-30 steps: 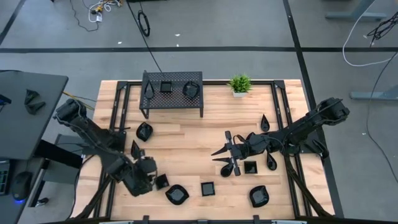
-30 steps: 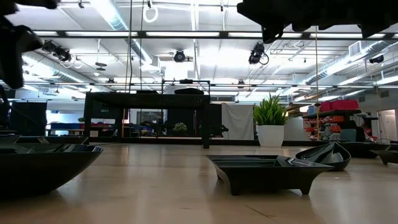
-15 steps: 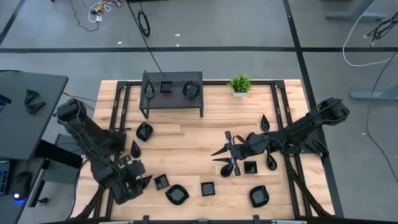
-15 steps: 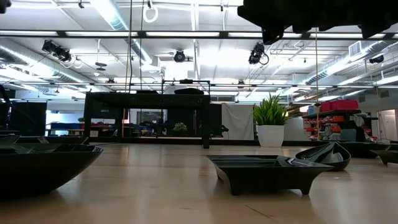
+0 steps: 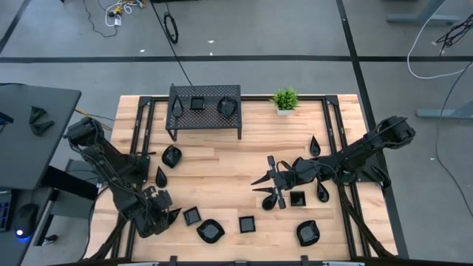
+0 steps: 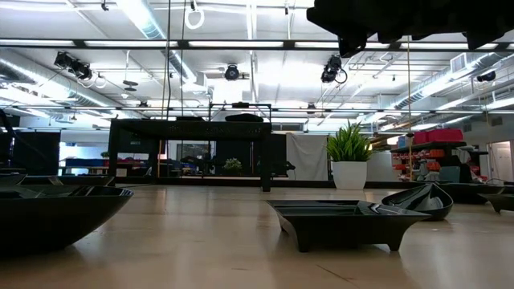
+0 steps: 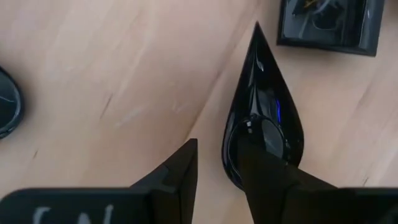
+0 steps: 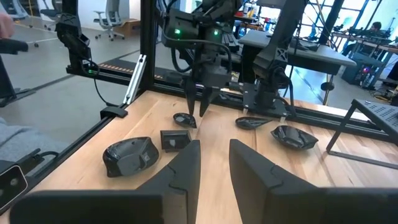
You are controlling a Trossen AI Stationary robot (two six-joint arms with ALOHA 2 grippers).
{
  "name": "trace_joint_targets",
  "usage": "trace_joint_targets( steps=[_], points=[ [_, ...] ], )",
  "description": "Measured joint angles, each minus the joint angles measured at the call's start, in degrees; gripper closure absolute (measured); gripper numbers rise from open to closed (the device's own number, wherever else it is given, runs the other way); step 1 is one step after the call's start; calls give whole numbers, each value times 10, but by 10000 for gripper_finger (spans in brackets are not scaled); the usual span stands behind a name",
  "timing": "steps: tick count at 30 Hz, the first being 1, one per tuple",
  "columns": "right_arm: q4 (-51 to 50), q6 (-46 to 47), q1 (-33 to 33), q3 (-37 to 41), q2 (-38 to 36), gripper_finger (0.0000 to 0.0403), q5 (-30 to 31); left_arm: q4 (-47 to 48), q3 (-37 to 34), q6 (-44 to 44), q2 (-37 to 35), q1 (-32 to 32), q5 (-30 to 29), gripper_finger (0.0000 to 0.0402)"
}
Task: Pick & Place Mini shaped plates
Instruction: Stack the black drop shaped plate on top of the black drop shaped plates on the shelf
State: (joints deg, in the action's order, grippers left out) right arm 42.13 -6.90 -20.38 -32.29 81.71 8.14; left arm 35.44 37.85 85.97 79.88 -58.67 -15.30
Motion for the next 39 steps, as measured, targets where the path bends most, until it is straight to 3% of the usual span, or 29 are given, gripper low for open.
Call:
trace_joint_targets(
  steps=[10,23,28,35,39],
  points=[
    [0,0,0,0,0,317,0,-19,-22,-32,0,0,-13,294],
    [-3,0,0,0,0,317,0,-74,-31,-64,0,0,-29,390],
    [-3,0,0,1,0,317,0,-71,-17,-41,0,17,-30,395],
    [-3,-2,1,1,0,317,0,-25,23,-71,0,65,-31,398],
    [-3,-4,1,1,0,317,0,56,64,-71,-9,95,-31,399]
  ],
)
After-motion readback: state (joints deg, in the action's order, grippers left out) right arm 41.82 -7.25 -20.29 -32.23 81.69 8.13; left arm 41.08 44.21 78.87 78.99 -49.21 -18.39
